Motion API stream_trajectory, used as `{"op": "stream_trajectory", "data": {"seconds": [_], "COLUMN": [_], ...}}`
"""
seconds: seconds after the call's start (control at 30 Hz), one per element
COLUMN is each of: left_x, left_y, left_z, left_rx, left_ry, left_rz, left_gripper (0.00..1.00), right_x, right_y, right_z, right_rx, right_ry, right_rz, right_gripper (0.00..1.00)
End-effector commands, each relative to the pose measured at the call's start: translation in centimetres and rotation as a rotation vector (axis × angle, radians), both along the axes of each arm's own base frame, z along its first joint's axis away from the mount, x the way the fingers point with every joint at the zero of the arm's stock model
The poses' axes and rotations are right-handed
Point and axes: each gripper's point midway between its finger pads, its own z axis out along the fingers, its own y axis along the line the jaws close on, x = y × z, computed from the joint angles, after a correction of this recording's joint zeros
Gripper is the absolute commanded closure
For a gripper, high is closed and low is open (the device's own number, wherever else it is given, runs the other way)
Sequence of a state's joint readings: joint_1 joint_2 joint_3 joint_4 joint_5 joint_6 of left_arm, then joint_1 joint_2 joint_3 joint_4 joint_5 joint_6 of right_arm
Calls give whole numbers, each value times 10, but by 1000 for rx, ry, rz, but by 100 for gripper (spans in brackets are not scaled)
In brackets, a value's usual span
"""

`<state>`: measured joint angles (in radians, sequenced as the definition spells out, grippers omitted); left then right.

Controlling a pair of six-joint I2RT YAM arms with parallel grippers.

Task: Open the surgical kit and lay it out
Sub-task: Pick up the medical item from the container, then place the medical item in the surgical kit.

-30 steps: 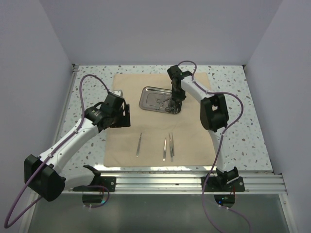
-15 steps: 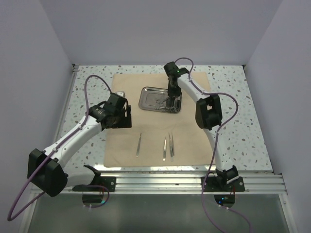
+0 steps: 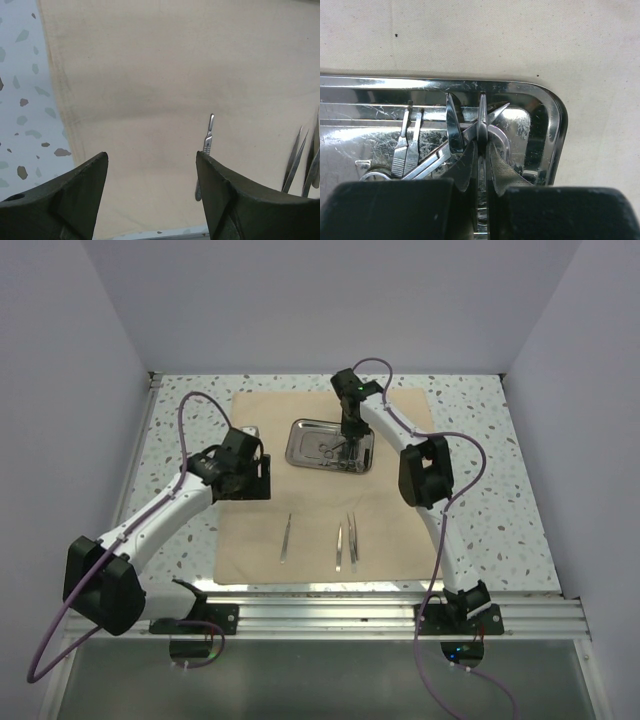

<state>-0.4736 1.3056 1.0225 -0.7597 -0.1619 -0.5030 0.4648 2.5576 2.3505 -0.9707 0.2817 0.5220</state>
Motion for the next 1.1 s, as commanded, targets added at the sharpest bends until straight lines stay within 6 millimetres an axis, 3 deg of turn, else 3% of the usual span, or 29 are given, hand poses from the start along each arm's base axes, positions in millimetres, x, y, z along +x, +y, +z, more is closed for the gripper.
{"op": "stream_trajectory", "data": {"seconds": [0.0,0.1,0.13,0.2,0.23,0.37,0.63,0.67,0.7,0.73,0.8,0.83,0.87,0.9,0.93,0.97,1.0,1.03,1.07], "left_x": [13,18,20,23,25,28,26,26,26,26,27,29,29,30,33,34,36,39,41], "left_y": [-4,-5,-7,-9,-11,-15,-16,-16,-16,-16,-15,-15,-15,-14,-14,-14,-14,-15,-15], "left_z": [5,7,8,9,11,17,20,22,23,24,26,27,27,27,30,30,31,34,33], "left_rx": [-17,-21,-26,-31,-35,-54,-68,-70,-70,-71,-65,-63,-60,-56,-52,-48,-44,-45,-40], "left_ry": [-42,-51,-55,-54,-59,-69,-72,-76,-78,-81,-88,-96,-97,-98,-108,-106,-111,-120,-117], "left_rz": [-34,-39,-43,-47,-50,-53,-52,-52,-52,-51,-50,-48,-51,-52,-51,-53,-51,-49,-48], "left_gripper": [26,26,27,27,28,29,30,30,30,30,30,30,30,30,30,29,29,27,26], "right_x": [-51,-32,-21,-10,-3,5,-6,-12,-17,-22,-43,-52,-72,-83,-97,-119,-131,-143,-165], "right_y": [-17,-6,-3,-2,0,-1,-9,-13,-18,-21,-34,-40,-50,-56,-63,-73,-79,-84,-92], "right_z": [-75,-39,-13,11,38,88,143,140,157,159,148,170,146,141,157,132,130,141,119], "right_rx": [-102,-54,-29,-24,-7,4,38,27,32,27,-3,19,-12,-18,-4,-29,-26,-3,-13], "right_ry": [248,147,83,17,-45,-156,-249,-239,-264,-266,-227,-277,-215,-200,-229,-165,-157,-189,-135], "right_rz": [29,51,53,63,66,86,77,73,68,68,66,61,64,60,55,50,46,41,34], "right_gripper": [100,100,100,100,100,100,100,100,100,100,100,100,100,100,100,100,100,100,100]}}
